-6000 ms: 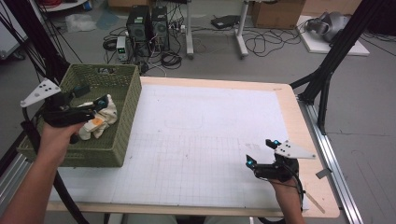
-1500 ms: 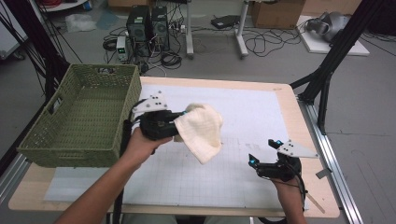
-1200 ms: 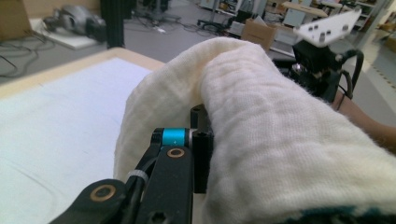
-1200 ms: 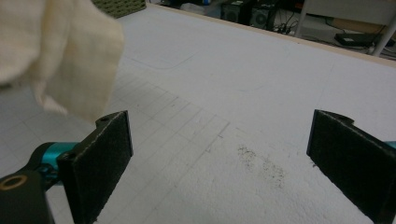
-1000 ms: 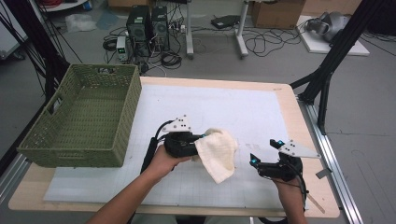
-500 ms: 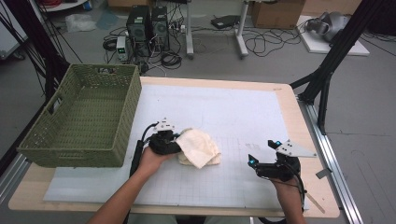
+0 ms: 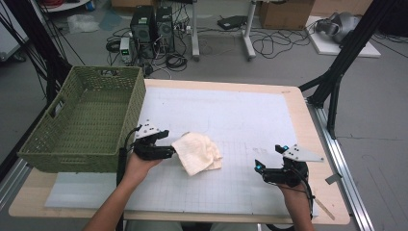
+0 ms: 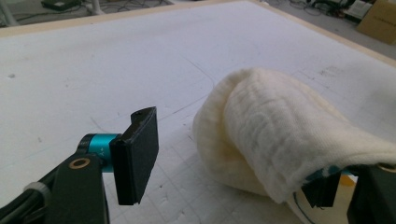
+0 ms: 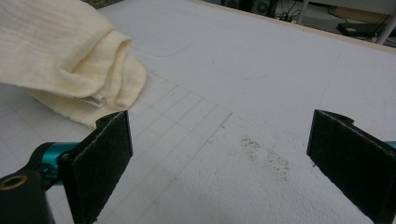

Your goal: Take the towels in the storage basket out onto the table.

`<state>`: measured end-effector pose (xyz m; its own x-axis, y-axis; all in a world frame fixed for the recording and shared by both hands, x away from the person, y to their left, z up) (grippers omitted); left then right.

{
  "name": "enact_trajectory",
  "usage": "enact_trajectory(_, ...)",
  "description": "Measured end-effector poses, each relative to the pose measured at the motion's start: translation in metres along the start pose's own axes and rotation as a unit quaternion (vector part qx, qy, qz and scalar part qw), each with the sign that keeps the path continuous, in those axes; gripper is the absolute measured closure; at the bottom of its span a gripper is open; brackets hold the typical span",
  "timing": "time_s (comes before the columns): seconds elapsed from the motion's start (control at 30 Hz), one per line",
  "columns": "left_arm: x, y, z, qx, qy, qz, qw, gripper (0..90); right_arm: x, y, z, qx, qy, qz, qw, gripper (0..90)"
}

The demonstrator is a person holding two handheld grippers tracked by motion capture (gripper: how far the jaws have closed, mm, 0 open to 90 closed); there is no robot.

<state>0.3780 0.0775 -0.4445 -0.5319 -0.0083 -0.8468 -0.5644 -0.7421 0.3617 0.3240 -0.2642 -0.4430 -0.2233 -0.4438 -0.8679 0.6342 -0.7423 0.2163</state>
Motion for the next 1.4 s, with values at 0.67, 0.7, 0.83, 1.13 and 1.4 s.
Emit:
enact_trajectory(0.67,-0.042,0.029,-0.031,0.014,0.014,-0.021,0.9996,35.8,0.000,0.000,-0.004,-0.003,-0.004,0.003,1.0000,6.1)
enact_trajectory(0.7,-0.044,0.033,-0.039,0.014,0.013,-0.018,0.9997,35.9,0.001,0.000,-0.003,-0.002,-0.006,0.000,1.0000,6.1)
enact_trajectory(0.83,-0.049,0.049,-0.071,0.021,0.010,-0.002,0.9997,35.9,0.001,0.002,-0.003,-0.001,-0.002,0.000,1.0000,6.1)
enact_trajectory(1.13,-0.053,0.056,-0.086,0.017,0.008,0.002,0.9998,30.3,0.002,0.004,0.000,0.001,0.000,-0.006,1.0000,6.1)
enact_trajectory(1.4,-0.056,0.041,-0.049,0.025,0.010,-0.003,0.9996,31.0,0.002,0.002,-0.002,0.000,-0.005,-0.003,1.0000,6.1)
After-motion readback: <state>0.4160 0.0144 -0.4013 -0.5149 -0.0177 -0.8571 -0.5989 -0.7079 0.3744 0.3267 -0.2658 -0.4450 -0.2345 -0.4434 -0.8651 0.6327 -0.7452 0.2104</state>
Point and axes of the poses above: each handheld gripper's, and its own axes: z roughly backward along the jaws, x roughly out of its underside, y roughly to its right, the point moved 8 cm from there along -z, roughly forward along the jaws, and after that the axes turned 14 degrees about z, right-handed, at the moved point
